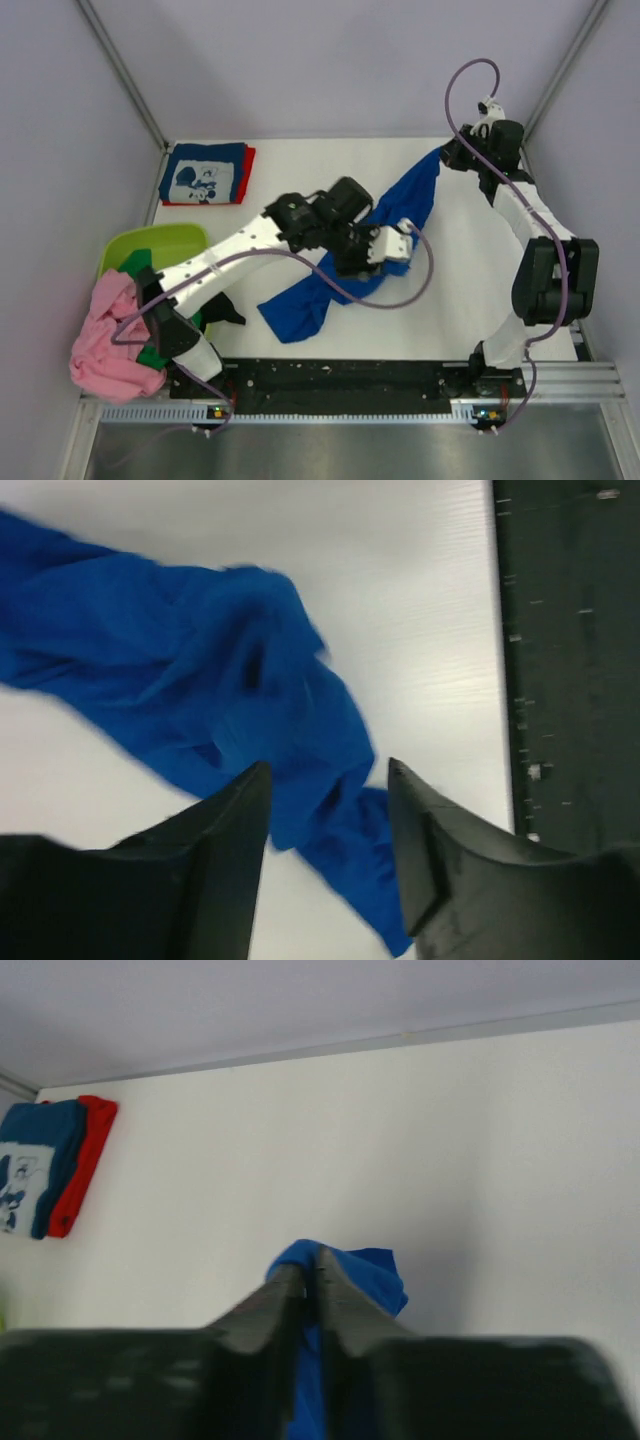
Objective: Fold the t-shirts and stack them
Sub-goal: Flatten out the tshirt
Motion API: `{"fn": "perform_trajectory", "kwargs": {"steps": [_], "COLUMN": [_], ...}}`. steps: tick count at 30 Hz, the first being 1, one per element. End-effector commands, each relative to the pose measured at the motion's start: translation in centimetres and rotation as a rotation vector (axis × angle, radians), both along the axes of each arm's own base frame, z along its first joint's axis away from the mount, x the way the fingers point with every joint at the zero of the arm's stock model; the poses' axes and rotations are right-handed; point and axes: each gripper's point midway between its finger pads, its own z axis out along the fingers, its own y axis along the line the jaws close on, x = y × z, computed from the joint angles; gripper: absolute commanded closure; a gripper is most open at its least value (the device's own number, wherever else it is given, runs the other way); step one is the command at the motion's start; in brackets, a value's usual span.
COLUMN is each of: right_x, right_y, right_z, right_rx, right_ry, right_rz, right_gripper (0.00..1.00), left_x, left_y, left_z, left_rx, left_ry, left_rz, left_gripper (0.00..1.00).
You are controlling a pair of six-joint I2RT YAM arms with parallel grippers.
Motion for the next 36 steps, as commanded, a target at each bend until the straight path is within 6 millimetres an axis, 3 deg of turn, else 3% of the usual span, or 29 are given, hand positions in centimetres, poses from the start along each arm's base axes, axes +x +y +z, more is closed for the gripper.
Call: {"fn": "perform_trajectory", "kwargs": {"steps": [1, 2, 3, 4, 7, 10, 11, 14, 19, 21, 24, 30, 36], "right_x": [4.3, 4.5, 4.5, 4.2, 2.0, -1.7, -3.4, -7.8, -14.6, -16.6, -18.5, -20.4, -21.7], "right_y": [-2.8, -3.2, -3.5, -3.6, -3.2, -2.5, -0.8, 1.5, 6.5, 8.3, 10.0, 10.1, 8.3], "right_z": [0.6, 0.7, 0.7, 1.1, 1.8, 1.6, 1.1, -0.3, -5.6, -8.1, -11.5, -16.6, -19.2], "right_rx": [-0.162, -0.175, -0.186, -0.189, -0.162, -0.137, -0.142, -0.19, -0.245, -0.233, -0.287, -0.431, -0.502], "right_ry": [0.034, 0.059, 0.079, 0.08, 0.091, 0.116, 0.129, 0.159, 0.256, 0.331, 0.428, 0.601, 0.69], "right_rz": [-0.09, -0.108, -0.116, -0.123, -0.122, -0.111, -0.084, -0.05, 0.176, 0.267, 0.36, 0.398, 0.359], "right_gripper": [0.76, 0.56, 0.43, 0.38, 0.34, 0.32, 0.31, 0.31, 0.33, 0.34, 0.34, 0.45, 0.5], "left_x": [-7.2, -7.0, -6.4, -5.9, -2.6, 0.5, 1.6, 3.6, 4.1, 2.5, 2.2, 3.1, 1.3], "left_y": [-4.4, -4.7, -4.7, -4.2, -2.1, 1.6, 3.1, 8.3, 15.3, 16.5, 17.0, 18.6, 19.3], "left_z": [0.3, 0.7, 0.7, 0.4, -0.6, -1.6, -1.8, -3.2, -8.9, -12.3, -15.2, -19.7, -22.8], "left_rx": [-0.04, -0.039, -0.019, 0.012, 0.063, 0.094, 0.096, 0.109, 0.18, 0.236, 0.258, 0.346, 0.428], "left_ry": [0.159, 0.164, 0.146, 0.144, 0.071, 0.051, 0.057, 0.124, 0.216, 0.263, 0.287, 0.338, 0.447], "left_rz": [-0.29, -0.289, -0.262, -0.232, -0.074, 0.103, 0.167, 0.319, 0.426, 0.409, 0.428, 0.514, 0.49], "left_gripper": [0.38, 0.36, 0.27, 0.25, 0.24, 0.23, 0.23, 0.24, 0.3, 0.3, 0.27, 0.26, 0.26]}}
